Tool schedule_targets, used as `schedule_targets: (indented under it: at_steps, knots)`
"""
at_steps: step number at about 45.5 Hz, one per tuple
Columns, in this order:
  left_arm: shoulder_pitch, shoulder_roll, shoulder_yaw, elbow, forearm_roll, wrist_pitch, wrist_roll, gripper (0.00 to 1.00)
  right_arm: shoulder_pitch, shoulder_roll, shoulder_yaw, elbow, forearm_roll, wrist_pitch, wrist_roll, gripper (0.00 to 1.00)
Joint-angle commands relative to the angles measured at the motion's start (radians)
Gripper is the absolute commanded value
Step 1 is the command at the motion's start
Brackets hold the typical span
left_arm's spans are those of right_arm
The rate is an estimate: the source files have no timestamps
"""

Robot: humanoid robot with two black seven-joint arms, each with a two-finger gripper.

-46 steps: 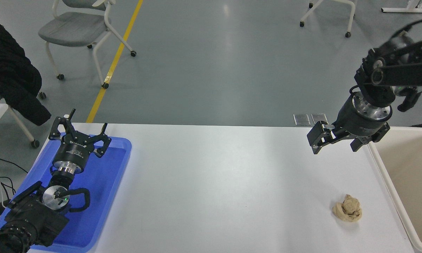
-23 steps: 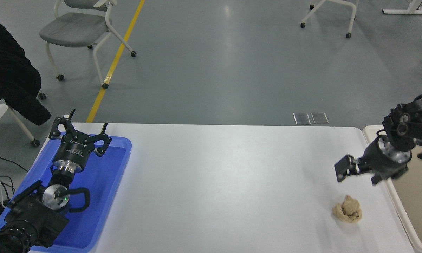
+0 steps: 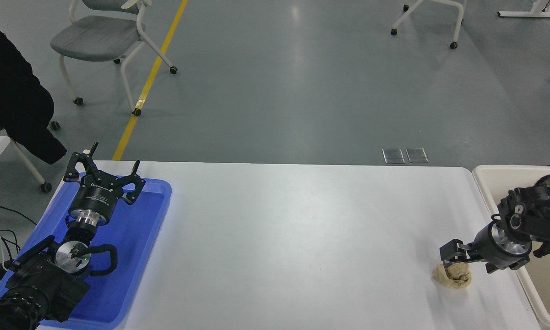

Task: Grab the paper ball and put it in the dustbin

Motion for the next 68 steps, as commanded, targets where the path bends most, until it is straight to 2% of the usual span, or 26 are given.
schedule_targets:
  at_steps: [1,3,6,10,12,15,17,18,31,37,44,50,60,68]
  knots:
    - [0.000,0.000,0.000,0.001,0.000,0.000,0.000,1.00,-0.080,0.040,0.047,-0.046,-0.007,-0.056,0.000,1.00]
    - [-0.001,0.000,0.000,0.001,0.000,0.000,0.000,1.00,-0.088,0.042,0.050,-0.046,-0.007,-0.065,0.001,1.00]
    - [0.000,0.000,0.000,-0.002,0.000,0.000,0.000,1.00,-0.098,0.042,0.052,-0.046,-0.007,-0.078,0.006,0.89]
    - [-0.002,0.000,0.000,0.001,0.000,0.000,0.000,1.00,-0.105,0.042,0.052,-0.056,-0.007,-0.101,0.009,0.49]
    - [0.000,0.000,0.000,0.001,0.000,0.000,0.000,1.00,-0.109,0.043,0.052,-0.064,-0.009,-0.111,0.009,0.39]
    - [0.000,0.000,0.000,-0.002,0.000,0.000,0.000,1.00,-0.115,0.043,0.052,-0.073,-0.009,-0.119,0.009,0.29]
    - [-0.002,0.000,0.000,0.001,0.000,0.000,0.000,1.00,-0.114,0.042,0.052,-0.075,-0.009,-0.122,0.009,0.06]
    - [-0.002,0.000,0.000,-0.002,0.000,0.000,0.000,1.00,-0.112,0.042,0.052,-0.078,-0.009,-0.122,0.009,0.00]
    - [-0.002,-0.002,0.000,0.001,0.000,0.000,0.002,1.00,-0.051,0.030,0.045,-0.057,-0.004,-0.107,0.009,0.00]
    - [-0.002,-0.002,0.000,-0.002,0.000,0.000,0.002,1.00,0.044,-0.039,0.021,0.006,0.001,-0.065,0.007,0.00]
    - [-0.002,0.000,0.000,0.001,0.000,0.000,0.000,1.00,0.320,-0.142,-0.184,0.199,0.025,-0.016,0.003,0.00]
    - [-0.002,0.000,0.000,0.001,0.000,0.000,0.002,1.00,0.555,-0.187,-0.347,0.298,0.116,0.045,0.000,0.00]
    - [0.000,0.000,0.000,-0.002,0.000,0.000,0.002,1.00,0.975,-0.170,-0.637,0.463,0.238,0.111,0.000,0.00]
    - [0.000,0.000,0.000,0.001,0.000,0.000,0.002,1.00,1.179,-0.090,-0.769,0.542,0.315,0.146,0.000,0.00]
